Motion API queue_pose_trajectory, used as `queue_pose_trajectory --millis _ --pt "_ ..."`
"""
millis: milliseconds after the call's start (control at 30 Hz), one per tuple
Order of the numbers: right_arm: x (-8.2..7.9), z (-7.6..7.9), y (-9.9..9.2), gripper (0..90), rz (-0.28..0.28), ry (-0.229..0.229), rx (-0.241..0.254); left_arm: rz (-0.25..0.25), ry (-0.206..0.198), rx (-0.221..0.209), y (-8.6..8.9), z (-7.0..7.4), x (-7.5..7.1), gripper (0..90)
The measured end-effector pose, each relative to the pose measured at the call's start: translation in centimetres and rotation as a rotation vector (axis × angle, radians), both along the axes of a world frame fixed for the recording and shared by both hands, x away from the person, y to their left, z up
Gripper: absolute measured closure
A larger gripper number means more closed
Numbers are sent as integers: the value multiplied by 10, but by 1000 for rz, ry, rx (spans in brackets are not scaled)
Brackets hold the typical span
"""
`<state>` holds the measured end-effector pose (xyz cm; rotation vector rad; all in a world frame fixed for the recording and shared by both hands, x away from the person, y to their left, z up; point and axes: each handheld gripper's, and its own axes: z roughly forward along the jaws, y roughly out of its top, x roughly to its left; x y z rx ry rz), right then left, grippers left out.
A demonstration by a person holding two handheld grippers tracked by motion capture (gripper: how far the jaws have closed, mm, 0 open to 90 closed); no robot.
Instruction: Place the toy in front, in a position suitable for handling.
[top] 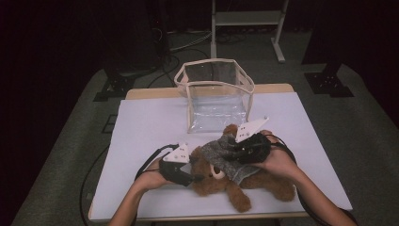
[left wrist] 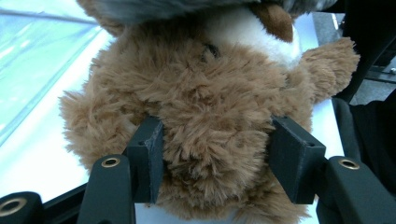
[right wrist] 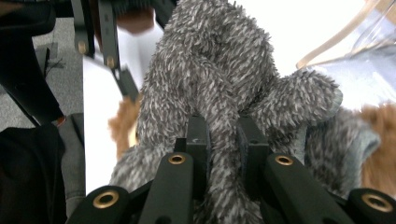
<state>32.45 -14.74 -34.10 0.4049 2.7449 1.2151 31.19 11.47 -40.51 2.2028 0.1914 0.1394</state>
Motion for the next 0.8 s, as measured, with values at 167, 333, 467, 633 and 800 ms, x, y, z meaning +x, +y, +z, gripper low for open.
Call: queue_pose_trajectory --millis 167,333,467,633,800 --pt "3 -4 -7 772 -8 21 -3 -9 -17 6 -7 1 1 411" --pt "7 -14 -22 773 -30 57 -59 -15 -32 12 -11 2 0 410" --pt "8 -5 -21 772 -29 36 12 -25 -38 10 -17 2 0 409" --pt "12 -2 -11 769 -9 27 40 -37 -64 24 -22 2 -1 405" --pt "15 -16 -29 769 -43 64 -1 -44 -77 10 -19 1 -2 405"
